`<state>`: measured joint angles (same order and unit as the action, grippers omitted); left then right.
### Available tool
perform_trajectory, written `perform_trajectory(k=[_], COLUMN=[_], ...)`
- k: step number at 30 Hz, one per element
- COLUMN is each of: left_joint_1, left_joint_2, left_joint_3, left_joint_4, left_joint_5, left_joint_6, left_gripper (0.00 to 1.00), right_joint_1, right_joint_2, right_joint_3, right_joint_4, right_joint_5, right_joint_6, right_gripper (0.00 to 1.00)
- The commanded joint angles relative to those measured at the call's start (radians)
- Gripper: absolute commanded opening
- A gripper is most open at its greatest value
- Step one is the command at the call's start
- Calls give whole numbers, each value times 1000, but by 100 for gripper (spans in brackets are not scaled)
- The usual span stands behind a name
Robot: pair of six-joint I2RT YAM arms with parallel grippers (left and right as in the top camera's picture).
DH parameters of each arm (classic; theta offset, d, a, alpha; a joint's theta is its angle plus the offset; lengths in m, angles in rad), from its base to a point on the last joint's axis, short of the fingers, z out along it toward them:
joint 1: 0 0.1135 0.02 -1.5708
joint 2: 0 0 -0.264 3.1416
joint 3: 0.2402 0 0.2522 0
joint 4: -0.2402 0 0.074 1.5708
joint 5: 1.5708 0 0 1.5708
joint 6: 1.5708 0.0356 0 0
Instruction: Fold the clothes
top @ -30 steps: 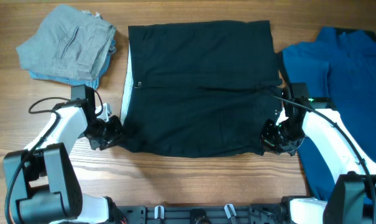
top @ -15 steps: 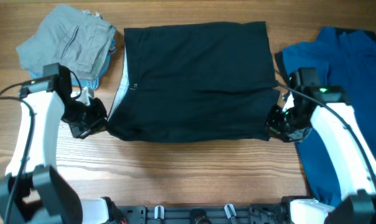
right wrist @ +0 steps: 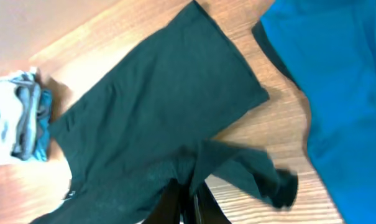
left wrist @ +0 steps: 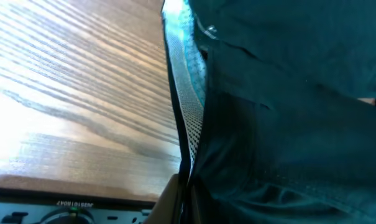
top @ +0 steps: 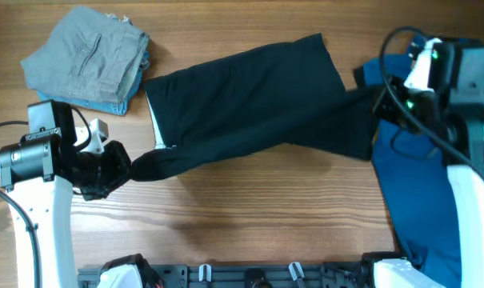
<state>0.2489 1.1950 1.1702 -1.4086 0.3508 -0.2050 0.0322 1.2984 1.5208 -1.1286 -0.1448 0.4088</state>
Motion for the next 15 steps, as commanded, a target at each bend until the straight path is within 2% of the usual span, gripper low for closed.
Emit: perform_trajectory(k=[1,4,8,15], left_joint_1=[8,8,-2,-85], left_joint_2=[10,33,83,304], left_joint_3=[13,13,13,12], left_joint_4=[61,177,326,457], left_joint_5=[-92,-91,-89,-95], left_joint_6=[-13,-16,-16,-16], left_gripper=[4,4,4,4], right_joint_1=[-13,-13,-13,-13], right_joint_2=[142,317,460,554], right_joint_3=[16,16,16,16], right_joint_4=[127,317,499,588], right_joint_5=[127,126,122,99], right_joint_6=[-148,-203,-224,-225], right_gripper=[4,5,4,7])
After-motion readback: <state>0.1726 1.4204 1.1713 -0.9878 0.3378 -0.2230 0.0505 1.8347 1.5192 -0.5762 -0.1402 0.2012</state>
